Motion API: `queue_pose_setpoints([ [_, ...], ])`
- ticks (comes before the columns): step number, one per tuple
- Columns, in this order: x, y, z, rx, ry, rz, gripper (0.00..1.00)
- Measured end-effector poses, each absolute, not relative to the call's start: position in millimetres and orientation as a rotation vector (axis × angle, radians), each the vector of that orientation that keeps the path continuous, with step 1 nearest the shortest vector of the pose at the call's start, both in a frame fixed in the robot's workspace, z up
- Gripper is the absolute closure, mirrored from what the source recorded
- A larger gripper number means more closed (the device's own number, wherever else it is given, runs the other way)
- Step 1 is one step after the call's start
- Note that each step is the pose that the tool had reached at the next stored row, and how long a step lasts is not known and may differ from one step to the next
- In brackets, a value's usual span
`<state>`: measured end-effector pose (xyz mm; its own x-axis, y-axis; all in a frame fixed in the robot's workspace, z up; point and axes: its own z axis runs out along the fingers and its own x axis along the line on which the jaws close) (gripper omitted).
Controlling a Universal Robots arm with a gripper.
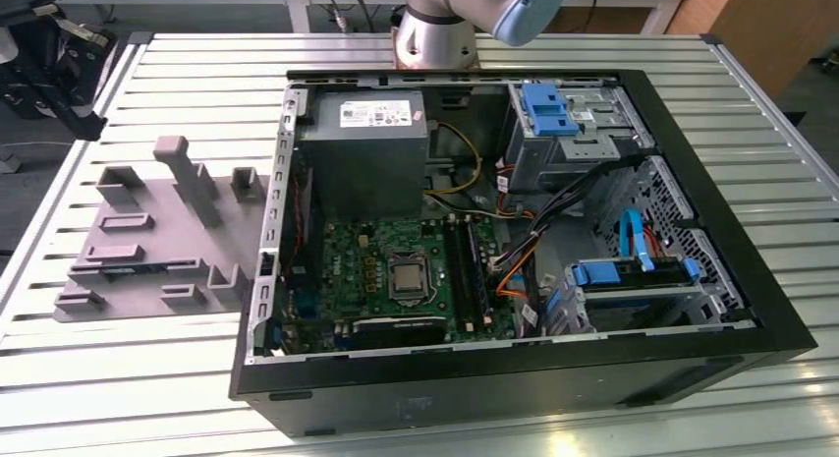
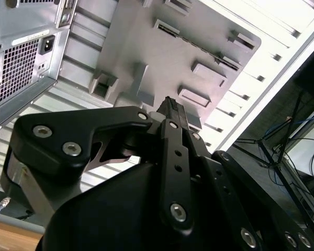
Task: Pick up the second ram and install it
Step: 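Reach for the second ram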
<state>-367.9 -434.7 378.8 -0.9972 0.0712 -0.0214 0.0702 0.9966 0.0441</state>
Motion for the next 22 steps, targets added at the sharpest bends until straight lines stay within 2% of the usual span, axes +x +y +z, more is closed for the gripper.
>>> queue_pose_setpoints([
  [22, -383.4, -438.9, 377.8, 0.110, 3.116, 0.068, 0.89],
])
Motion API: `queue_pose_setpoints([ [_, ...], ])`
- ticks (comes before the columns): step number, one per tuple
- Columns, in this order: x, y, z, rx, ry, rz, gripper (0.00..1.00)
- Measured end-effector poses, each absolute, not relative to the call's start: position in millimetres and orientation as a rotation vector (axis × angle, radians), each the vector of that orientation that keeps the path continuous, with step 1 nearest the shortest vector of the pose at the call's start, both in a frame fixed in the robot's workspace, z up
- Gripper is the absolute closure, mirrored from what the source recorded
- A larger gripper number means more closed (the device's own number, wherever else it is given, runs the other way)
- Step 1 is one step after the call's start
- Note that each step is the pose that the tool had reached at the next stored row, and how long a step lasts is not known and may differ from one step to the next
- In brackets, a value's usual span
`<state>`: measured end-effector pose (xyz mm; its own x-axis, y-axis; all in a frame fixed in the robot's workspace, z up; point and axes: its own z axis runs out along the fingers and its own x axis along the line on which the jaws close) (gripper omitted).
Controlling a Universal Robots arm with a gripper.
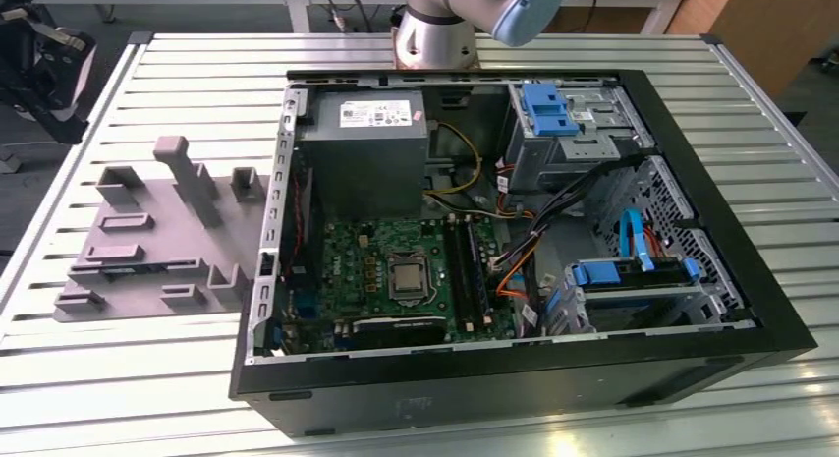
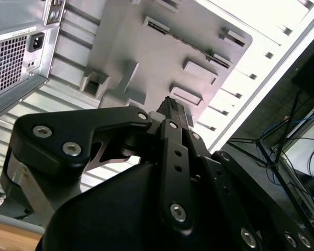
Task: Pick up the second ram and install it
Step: 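Reach for the second ram, then pick up the second ram and move it above second insertion slot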
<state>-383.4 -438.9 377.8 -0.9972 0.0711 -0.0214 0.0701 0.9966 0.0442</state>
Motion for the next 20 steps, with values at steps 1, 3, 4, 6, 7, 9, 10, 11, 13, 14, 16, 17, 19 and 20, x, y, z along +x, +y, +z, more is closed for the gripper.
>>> queue_pose_setpoints([
  [1, -384.9, -440.5, 377.6, 0.110, 3.116, 0.068, 0.89],
  [3, -387.1, -441.5, 377.3, 0.111, 3.116, 0.067, 0.89],
  [4, -387.8, -441.5, 377.2, 0.110, 3.116, 0.068, 0.89],
  [6, -388.2, -441.6, 377.2, 0.110, 3.116, 0.068, 0.89],
  [7, -388.4, -441.5, 377.2, 0.110, 3.116, 0.068, 0.89],
  [9, -388.5, -441.5, 377.2, 0.110, 3.116, 0.068, 0.89],
  [10, -388.5, -441.5, 377.2, 0.110, 3.116, 0.068, 0.89],
  [11, -388.5, -441.5, 377.2, 0.110, 3.116, 0.068, 0.89],
  [13, -388.5, -441.5, 377.2, 0.110, 3.116, 0.068, 0.89],
  [14, -388.5, -441.5, 377.2, 0.110, 3.116, 0.068, 0.89],
  [16, -388.5, -441.5, 377.2, 0.110, 3.116, 0.068, 0.89],
  [17, -388.5, -441.5, 377.2, 0.110, 3.116, 0.068, 0.89],
  [19, -388.5, -441.5, 377.2, 0.107, 3.116, 0.068, 0.89],
  [20, -388.6, -441.6, 377.2, 0.102, 3.116, 0.067, 0.89],
])
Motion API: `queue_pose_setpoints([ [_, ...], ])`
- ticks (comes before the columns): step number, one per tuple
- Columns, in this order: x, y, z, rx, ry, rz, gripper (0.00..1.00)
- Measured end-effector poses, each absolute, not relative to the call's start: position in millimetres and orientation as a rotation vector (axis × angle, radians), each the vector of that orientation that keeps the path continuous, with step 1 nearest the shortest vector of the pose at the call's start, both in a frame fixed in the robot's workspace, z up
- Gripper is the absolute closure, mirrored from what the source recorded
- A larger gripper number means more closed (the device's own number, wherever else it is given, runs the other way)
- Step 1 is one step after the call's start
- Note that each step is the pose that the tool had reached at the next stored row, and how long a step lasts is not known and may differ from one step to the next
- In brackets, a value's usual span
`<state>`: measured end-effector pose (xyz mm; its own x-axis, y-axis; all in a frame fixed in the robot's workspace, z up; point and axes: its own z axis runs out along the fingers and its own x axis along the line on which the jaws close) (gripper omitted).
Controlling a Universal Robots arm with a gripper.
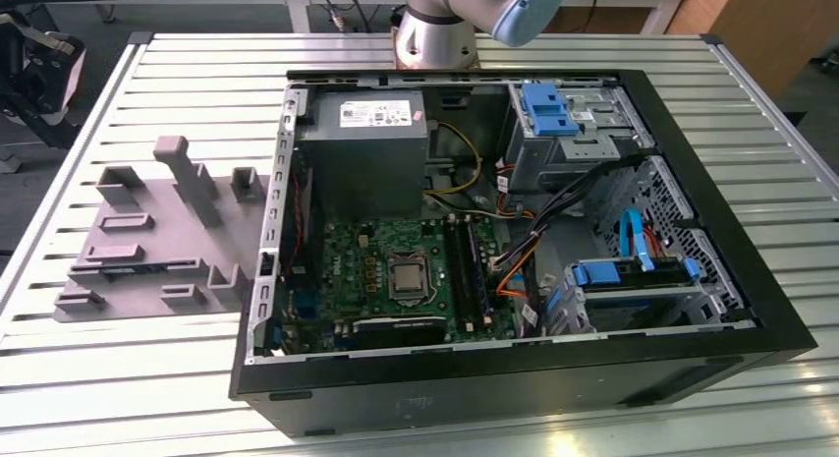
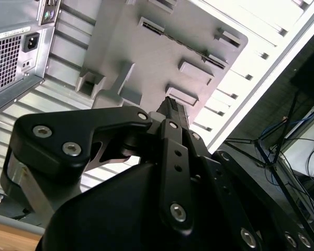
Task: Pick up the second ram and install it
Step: 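Pick up the second ram and move it above second insertion slot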
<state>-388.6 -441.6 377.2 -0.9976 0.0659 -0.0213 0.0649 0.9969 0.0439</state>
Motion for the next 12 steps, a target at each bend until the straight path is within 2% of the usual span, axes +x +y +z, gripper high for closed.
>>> queue_pose_setpoints([
  [12, -389.7, -441.5, 377.0, -0.097, 3.119, 0.067, 0.89],
])
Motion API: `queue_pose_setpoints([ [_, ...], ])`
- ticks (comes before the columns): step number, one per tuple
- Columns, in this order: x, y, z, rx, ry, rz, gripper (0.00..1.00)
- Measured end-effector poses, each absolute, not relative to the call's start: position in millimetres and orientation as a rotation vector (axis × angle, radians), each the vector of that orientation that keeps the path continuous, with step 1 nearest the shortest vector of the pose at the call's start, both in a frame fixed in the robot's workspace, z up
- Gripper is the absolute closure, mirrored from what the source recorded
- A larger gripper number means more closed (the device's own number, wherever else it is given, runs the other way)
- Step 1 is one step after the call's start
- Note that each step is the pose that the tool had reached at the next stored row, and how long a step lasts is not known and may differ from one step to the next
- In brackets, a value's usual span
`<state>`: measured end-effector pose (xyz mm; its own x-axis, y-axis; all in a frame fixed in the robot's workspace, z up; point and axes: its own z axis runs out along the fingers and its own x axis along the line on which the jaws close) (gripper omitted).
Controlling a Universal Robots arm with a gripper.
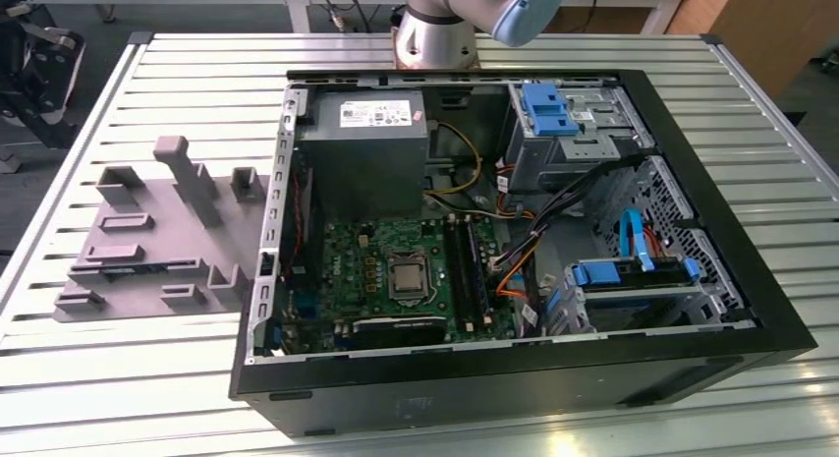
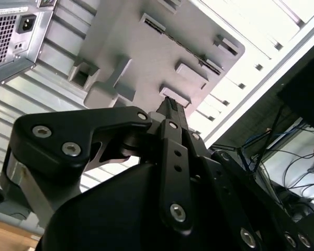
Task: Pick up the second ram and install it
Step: 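Pick up the second ram and move it above second insertion slot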
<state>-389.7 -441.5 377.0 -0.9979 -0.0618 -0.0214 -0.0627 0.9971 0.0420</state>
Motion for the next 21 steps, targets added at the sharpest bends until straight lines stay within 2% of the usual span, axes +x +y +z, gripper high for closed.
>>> queue_pose_setpoints([
  [21, -391.3, -441.6, 376.0, -0.580, 3.073, 0.071, 0.89],
])
